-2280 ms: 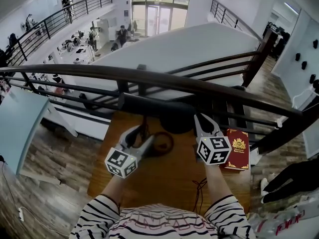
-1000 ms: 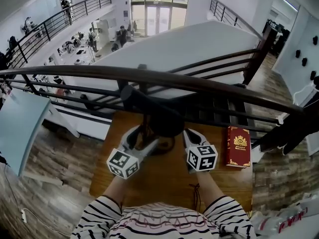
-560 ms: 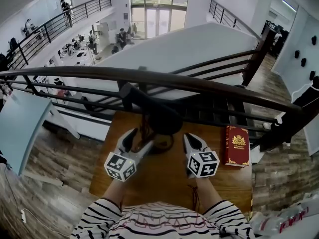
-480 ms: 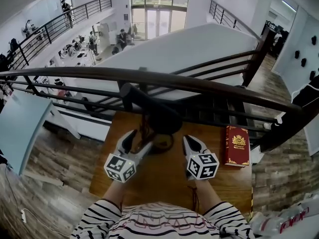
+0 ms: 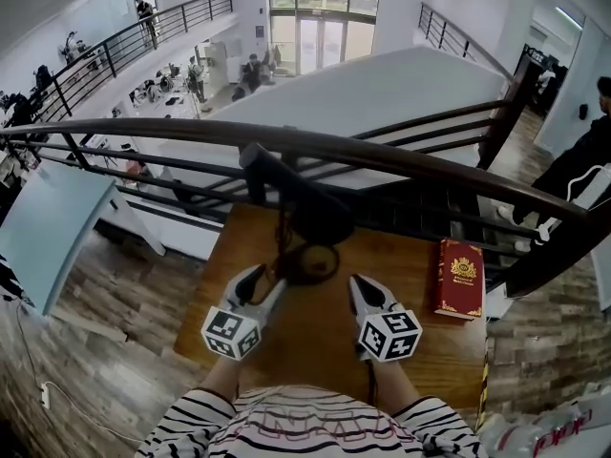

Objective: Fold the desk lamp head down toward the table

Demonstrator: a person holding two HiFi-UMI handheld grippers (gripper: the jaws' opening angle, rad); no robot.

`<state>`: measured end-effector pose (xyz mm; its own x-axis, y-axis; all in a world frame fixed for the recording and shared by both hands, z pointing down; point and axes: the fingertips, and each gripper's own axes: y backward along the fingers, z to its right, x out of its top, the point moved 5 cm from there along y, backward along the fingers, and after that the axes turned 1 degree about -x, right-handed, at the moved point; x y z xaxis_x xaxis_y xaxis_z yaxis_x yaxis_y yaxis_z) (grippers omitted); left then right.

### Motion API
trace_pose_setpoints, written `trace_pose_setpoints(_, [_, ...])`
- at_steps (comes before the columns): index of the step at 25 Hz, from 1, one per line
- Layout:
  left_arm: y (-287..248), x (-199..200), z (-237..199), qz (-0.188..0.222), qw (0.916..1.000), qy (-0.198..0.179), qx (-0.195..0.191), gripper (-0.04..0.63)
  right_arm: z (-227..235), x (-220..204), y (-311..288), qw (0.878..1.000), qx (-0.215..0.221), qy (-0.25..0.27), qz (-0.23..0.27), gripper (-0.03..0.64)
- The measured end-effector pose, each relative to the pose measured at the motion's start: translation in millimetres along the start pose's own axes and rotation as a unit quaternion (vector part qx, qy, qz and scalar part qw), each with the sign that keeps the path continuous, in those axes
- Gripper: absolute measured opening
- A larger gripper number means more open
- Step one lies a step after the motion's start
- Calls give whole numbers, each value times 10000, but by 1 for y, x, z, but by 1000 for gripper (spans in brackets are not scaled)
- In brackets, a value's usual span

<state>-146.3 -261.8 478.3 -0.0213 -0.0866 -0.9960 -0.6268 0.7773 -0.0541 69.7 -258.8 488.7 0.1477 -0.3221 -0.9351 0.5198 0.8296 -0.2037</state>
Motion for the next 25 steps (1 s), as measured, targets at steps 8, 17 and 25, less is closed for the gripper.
trace_pose_setpoints(8, [29,-17,27,-63,9993,101,353,144,-12,-9,31,9995,300,50,65,0])
trace_pose_setpoints(17, [42,-45,71,-92,9985,245,474,69,-9,-28,67,9981,584,168,-60,0])
trace_pose_setpoints(25, [64,-56,95,-126,9971,354,669,4,-14,-37,92,9968,738,247,-164,0])
